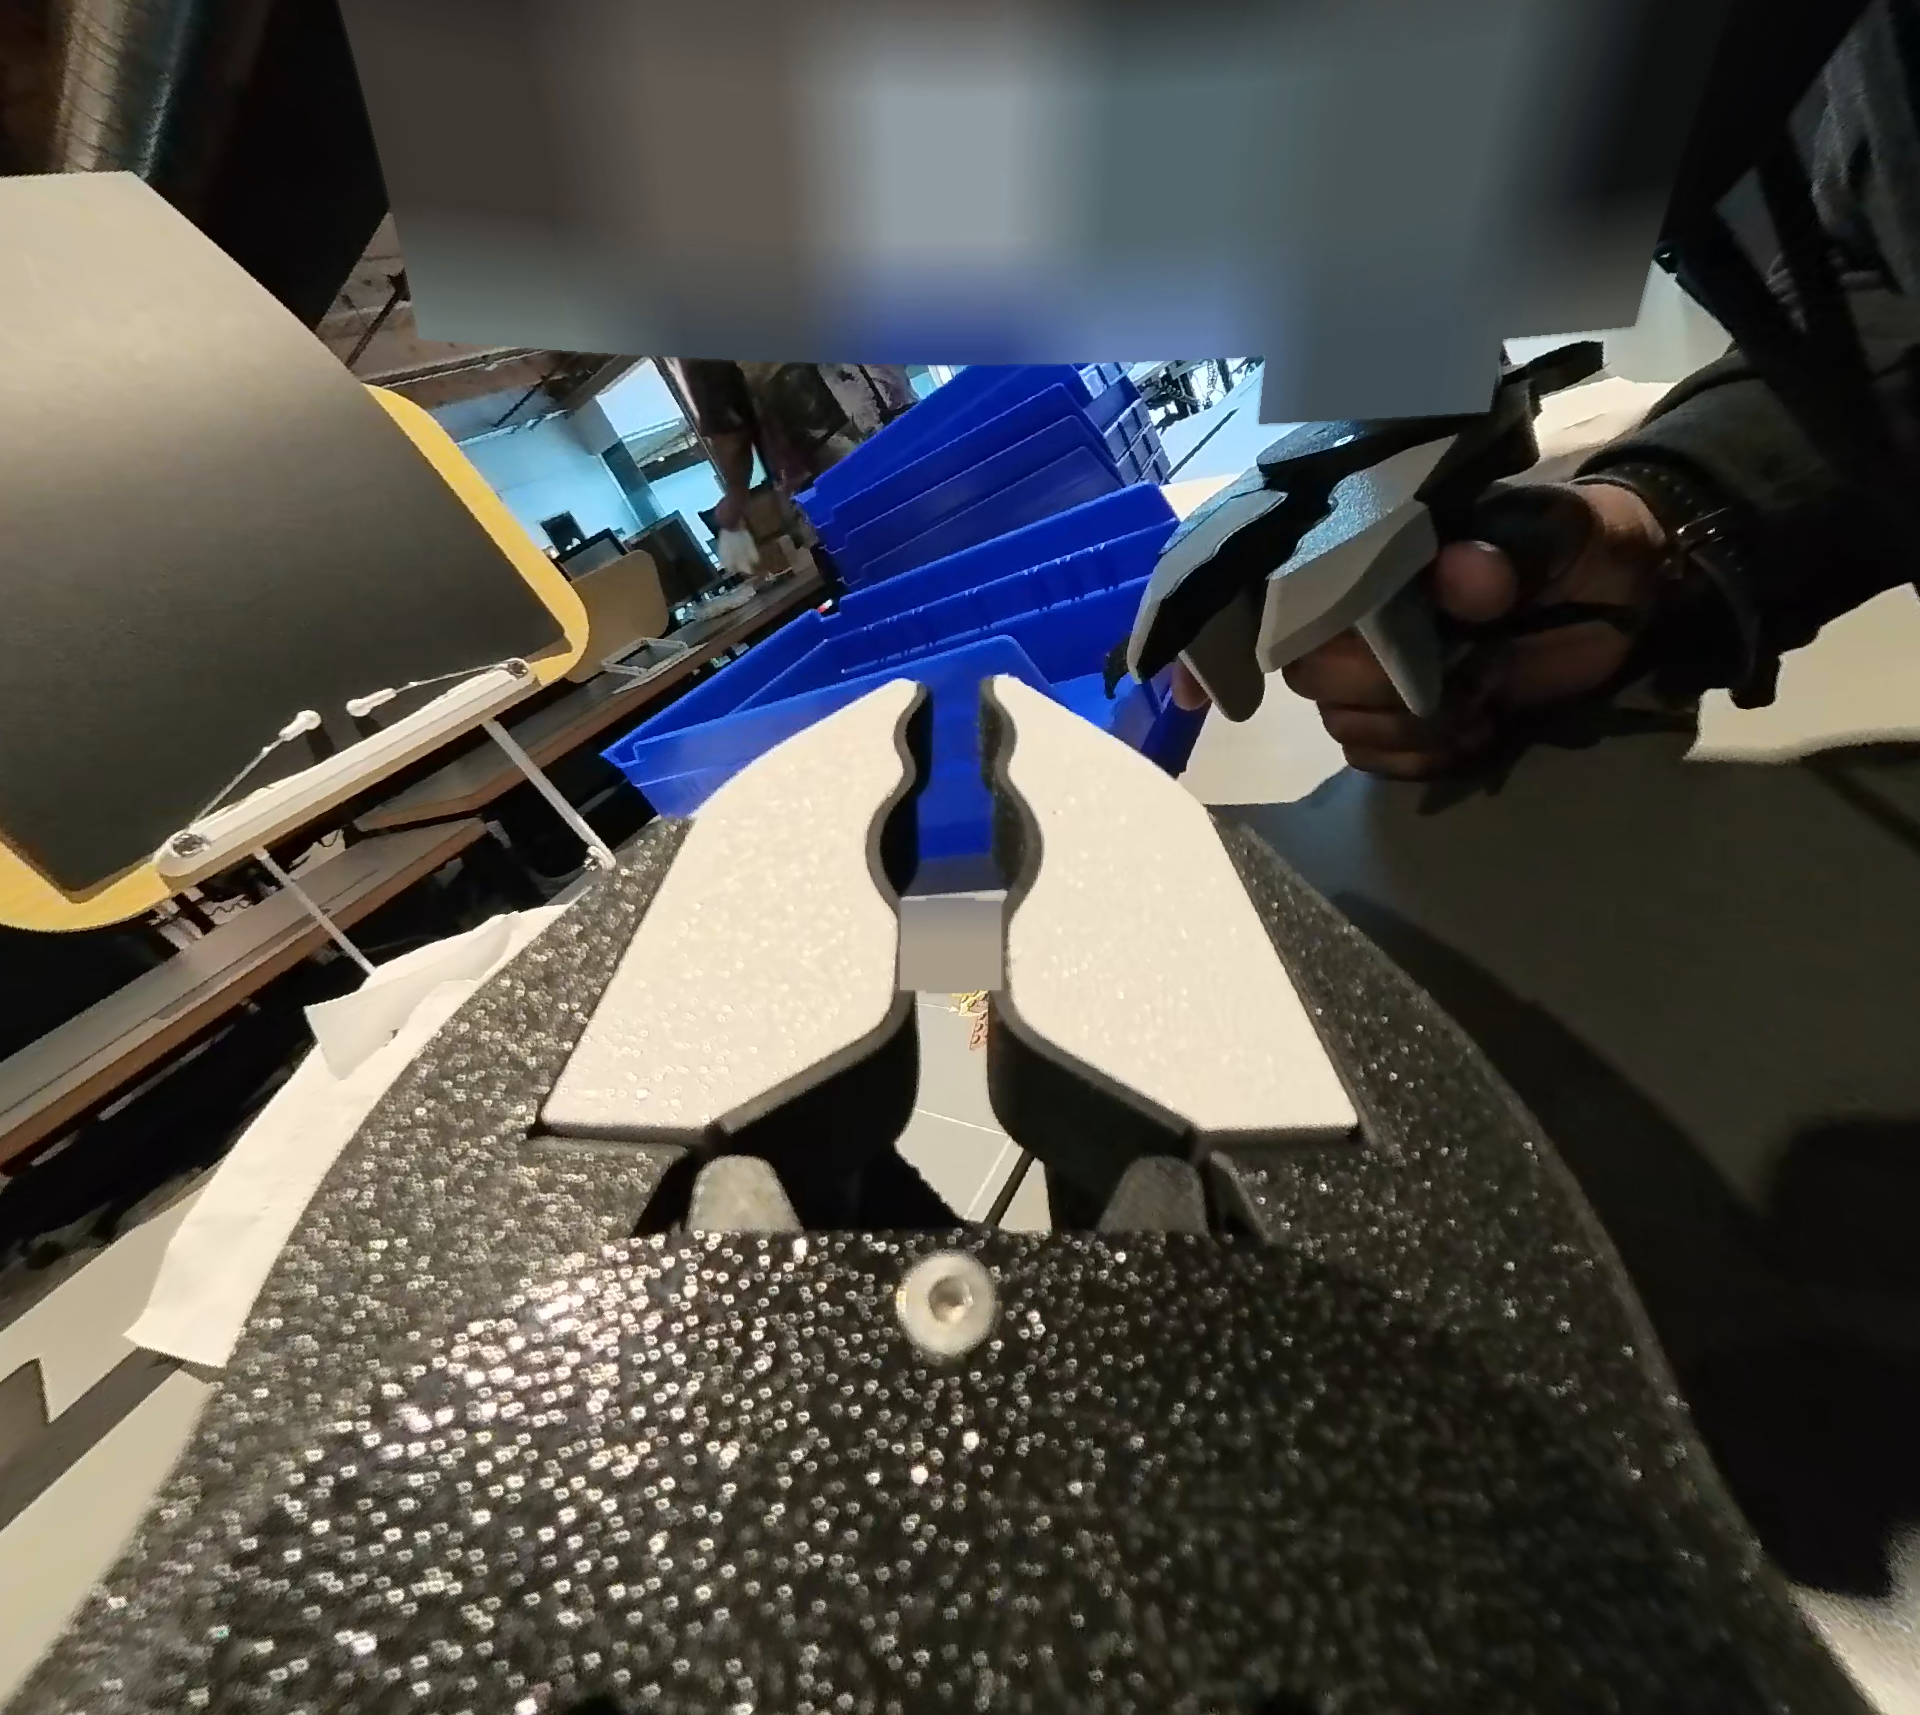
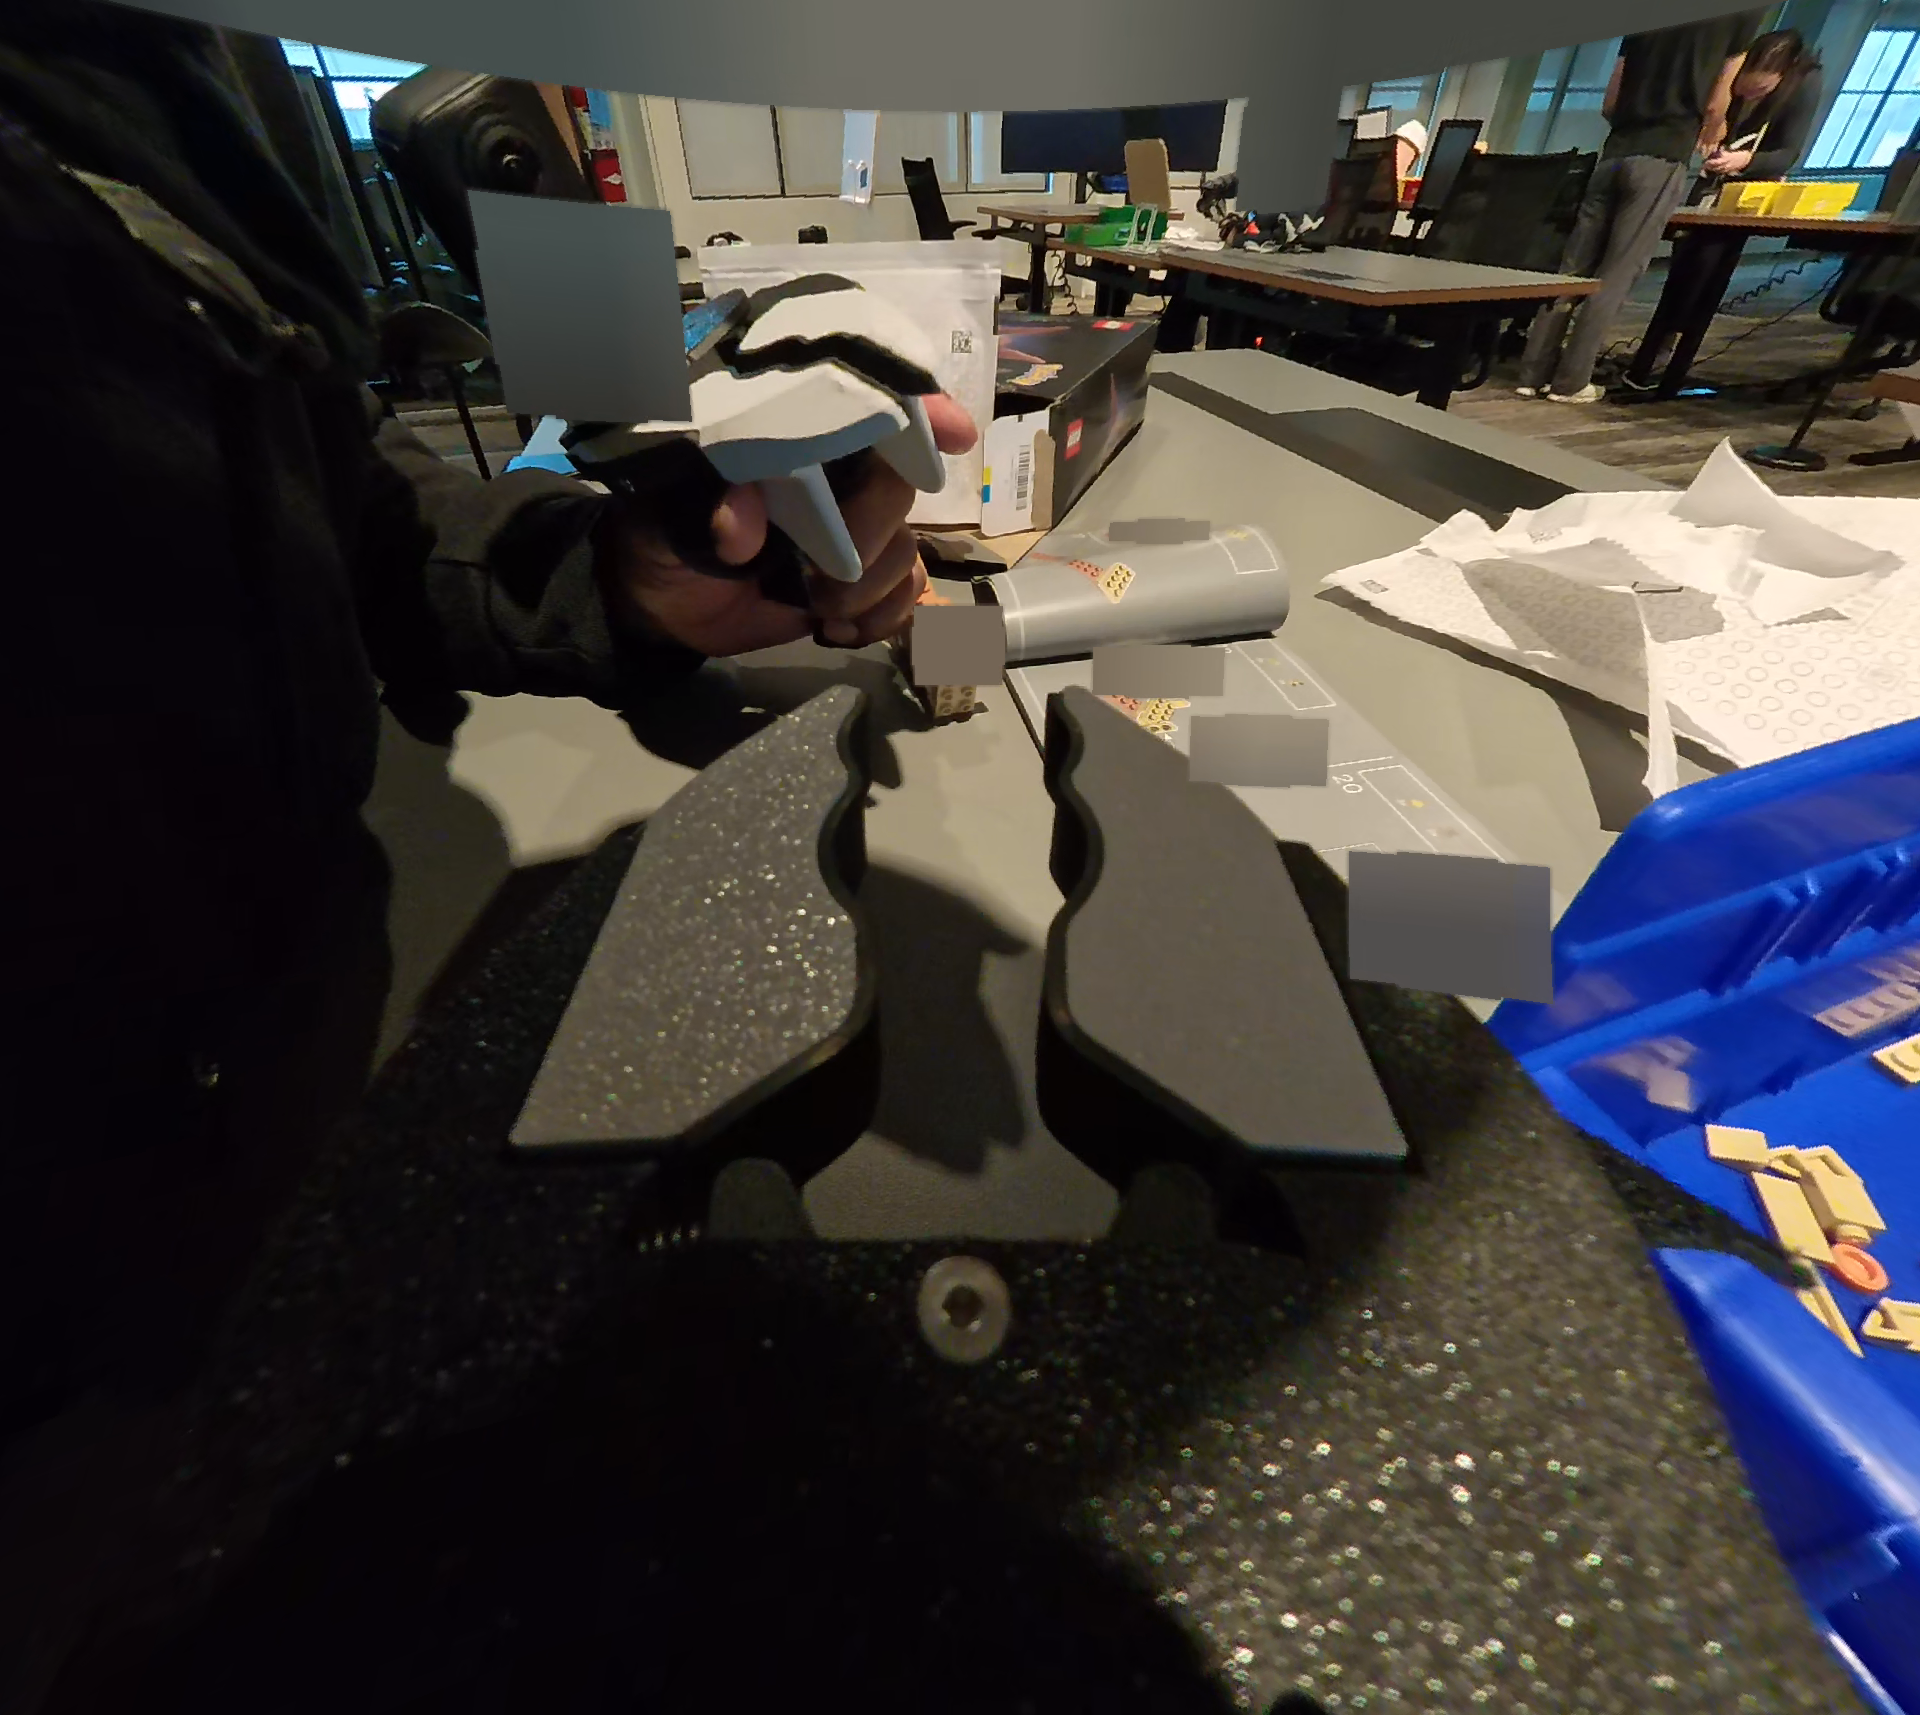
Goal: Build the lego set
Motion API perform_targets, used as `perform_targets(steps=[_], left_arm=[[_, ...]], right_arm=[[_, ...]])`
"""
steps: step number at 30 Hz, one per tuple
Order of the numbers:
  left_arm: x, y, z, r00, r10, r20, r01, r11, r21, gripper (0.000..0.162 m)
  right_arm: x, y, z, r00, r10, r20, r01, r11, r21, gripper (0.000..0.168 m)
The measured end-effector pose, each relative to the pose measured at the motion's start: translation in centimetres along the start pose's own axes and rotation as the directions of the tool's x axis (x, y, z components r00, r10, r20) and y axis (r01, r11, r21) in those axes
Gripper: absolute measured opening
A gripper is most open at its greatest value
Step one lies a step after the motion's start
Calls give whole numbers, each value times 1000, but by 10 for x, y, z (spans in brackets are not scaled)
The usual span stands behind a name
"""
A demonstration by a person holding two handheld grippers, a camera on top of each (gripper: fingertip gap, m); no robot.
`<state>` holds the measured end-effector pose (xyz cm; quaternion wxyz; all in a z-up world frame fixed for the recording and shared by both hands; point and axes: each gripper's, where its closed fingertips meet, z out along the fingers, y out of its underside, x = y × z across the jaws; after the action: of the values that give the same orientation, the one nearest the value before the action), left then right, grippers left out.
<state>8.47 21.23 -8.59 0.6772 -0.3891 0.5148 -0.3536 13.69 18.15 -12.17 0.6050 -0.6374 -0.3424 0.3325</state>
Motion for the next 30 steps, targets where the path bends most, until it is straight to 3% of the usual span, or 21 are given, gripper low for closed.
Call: perform_targets(steps=[11,21,30], left_arm=[[0,0,-1,1000,5,1,-5,1000,-6,7],[-3,-9,-5,999,33,18,-33,999,9,7],[-9,-13,-8,999,23,44,-24,1000,13,8]], right_arm=[[4,-3,-2,1000,17,-13,-17,1000,15,30],[60,-56,-45,975,-3,-224,38,988,150,27],[69,-57,-53,966,-20,-259,58,988,143,24]])
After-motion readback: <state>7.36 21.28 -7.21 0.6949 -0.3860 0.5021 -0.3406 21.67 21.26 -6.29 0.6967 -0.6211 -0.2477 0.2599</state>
